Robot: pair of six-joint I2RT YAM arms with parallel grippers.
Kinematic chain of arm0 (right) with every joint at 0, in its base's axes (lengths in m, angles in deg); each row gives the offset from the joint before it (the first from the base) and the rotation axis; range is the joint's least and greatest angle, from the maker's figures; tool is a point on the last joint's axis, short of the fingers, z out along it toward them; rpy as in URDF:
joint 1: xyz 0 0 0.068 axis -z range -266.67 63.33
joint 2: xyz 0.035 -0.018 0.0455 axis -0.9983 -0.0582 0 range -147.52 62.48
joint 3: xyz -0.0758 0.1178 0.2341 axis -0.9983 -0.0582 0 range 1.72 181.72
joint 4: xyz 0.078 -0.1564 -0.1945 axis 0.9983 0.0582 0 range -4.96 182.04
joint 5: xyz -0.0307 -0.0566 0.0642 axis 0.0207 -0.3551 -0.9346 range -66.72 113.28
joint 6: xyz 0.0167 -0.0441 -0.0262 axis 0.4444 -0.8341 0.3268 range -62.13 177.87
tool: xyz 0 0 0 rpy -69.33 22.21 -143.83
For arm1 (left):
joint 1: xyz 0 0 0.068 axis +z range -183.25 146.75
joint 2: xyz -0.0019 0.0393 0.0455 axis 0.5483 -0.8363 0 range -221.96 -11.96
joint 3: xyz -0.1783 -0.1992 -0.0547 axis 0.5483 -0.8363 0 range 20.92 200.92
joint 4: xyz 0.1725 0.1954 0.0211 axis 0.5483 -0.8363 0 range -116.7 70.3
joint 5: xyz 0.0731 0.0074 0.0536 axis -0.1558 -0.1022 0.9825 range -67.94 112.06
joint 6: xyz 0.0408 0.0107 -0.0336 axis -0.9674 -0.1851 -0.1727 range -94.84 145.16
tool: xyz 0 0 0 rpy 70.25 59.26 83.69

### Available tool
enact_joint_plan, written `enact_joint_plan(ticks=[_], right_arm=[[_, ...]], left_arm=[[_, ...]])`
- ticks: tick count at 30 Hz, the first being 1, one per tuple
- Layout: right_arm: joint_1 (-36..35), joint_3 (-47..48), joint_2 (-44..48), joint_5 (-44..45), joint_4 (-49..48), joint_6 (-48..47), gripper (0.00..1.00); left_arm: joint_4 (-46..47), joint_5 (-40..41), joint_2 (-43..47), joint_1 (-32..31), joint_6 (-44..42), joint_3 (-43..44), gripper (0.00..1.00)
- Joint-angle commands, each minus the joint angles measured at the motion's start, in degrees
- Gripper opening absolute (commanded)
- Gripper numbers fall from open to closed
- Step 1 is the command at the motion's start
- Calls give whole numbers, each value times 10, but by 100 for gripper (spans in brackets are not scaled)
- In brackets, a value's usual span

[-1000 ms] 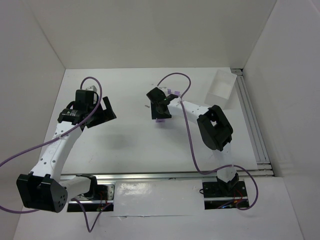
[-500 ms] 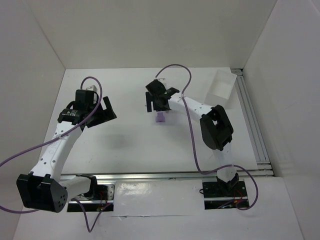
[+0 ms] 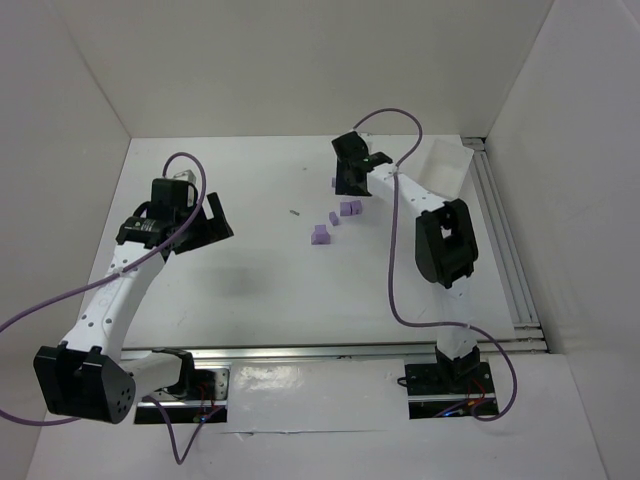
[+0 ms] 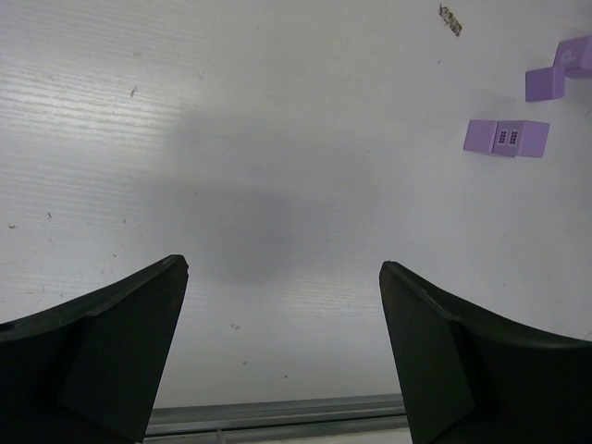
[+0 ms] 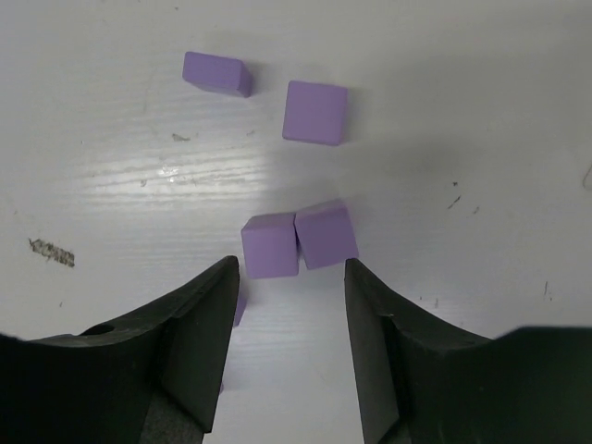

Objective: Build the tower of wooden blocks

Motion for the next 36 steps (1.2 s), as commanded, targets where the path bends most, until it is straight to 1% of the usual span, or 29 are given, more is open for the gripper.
enact_joint_plan(ticks=[1,2,4,7,10,15,16,18,21,22,23,27,29,31,34,35,36], right_arm=[[6,45,-20,5,-5,-9,57],[6,45,-29,5,-5,-9,59],[20,60,-45,5,-5,-9,67],[25,88,-71,0,-5,-9,75],[30,110,-102,5,-5,-9,75],[41,177,-151,10,14,-4,75],[41,182,-157,10,14,-4,72],[41,189,-169,4,14,-4,71],[41,202,-184,4,14,-4,63],[41,202,-184,4,14,-4,63],[41,202,-184,4,14,-4,58],[41,202,-184,-8,7,-4,49],[41,210,-190,-8,7,-4,49],[41,219,-190,-8,14,-4,46],[41,226,-178,-1,21,-4,36],[41,226,-169,4,21,-4,30],[34,226,-143,11,21,-10,30]], left_arm=[[13,-5,1,3,-11,7,98],[13,-5,1,3,-11,7,98],[13,-5,1,3,-11,7,98],[13,-5,1,3,-11,1,98],[13,-5,-4,3,-11,1,98],[13,-5,-10,3,-11,1,98],[13,-5,-10,3,-11,1,98],[13,-5,-10,3,-11,1,98],[13,-5,-10,3,-11,-4,98],[13,-5,-10,3,-11,-4,98],[13,-5,-10,3,-11,-4,98],[18,-5,-10,3,-11,-9,98],[18,-5,-10,3,-11,-9,98],[18,-5,-10,3,-11,-9,98],[18,-5,-10,3,-11,-9,98],[18,-5,-10,3,-11,-9,98],[18,-5,-4,3,-11,-9,98]])
